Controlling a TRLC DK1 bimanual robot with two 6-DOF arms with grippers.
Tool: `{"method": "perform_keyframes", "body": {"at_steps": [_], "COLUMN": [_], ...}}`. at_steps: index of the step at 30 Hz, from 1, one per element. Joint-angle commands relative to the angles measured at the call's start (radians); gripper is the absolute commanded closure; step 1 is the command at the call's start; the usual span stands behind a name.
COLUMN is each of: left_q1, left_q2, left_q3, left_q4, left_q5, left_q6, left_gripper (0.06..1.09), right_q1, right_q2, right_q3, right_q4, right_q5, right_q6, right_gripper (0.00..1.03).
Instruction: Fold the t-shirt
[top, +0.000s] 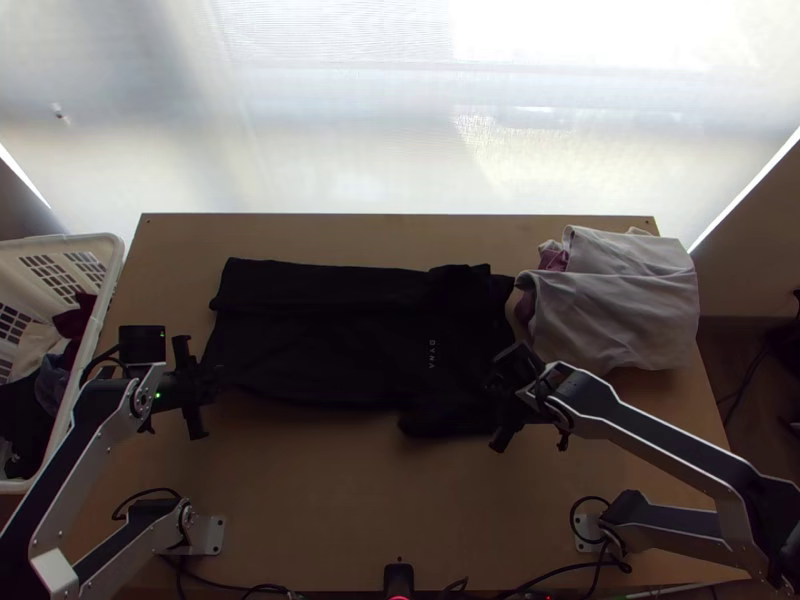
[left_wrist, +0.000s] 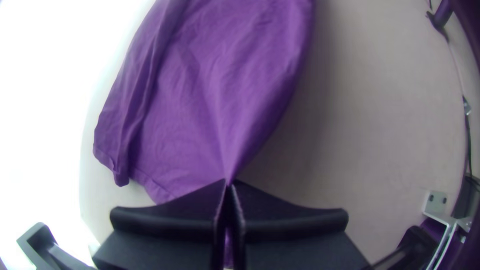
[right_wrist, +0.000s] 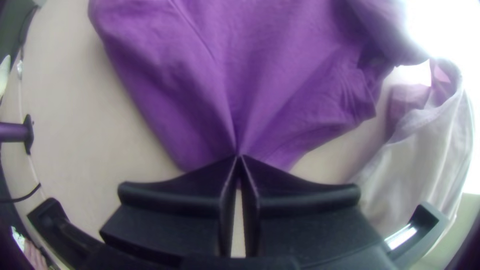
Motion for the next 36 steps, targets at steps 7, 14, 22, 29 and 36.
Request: {"method": "perform_keyframes", "body": {"at_steps": [7,14,22,29,36], "left_q1": [0.042,0.079,0.105,0.114,0.111], "left_q2": [-0.178,-0.24,-0.306,-0.325,-0.28], "left_q3": [0.054,0.08,0.114,0.162,0.152], "left_q4": [-0.254,-0.357,-0.47,-0.539,-0.435], "left_q5": [0.019,0.031,0.048,0.055,0.065], "left_q6": [0.023,0.045,0.06,0.06,0.062], "left_gripper": [1.05,1.05,1.05,1.05,1.05], "right_q1": [0.038,0.068,0.062,0.048,-0.067], "right_q2": [-0.149,-0.208,-0.252,-0.266,-0.218], "right_q3": [-0.034,-0.034,-0.017,0.014,0.116], "right_q4": [-0.187,-0.32,-0.407,-0.443,-0.414], "right_q5": [-0.072,-0.126,-0.17,-0.193,-0.193], "right_q6": [-0.007,-0.007,-0.007,-0.008,-0.048], "right_gripper": [1.0,1.0,1.0,1.0,1.0]}}
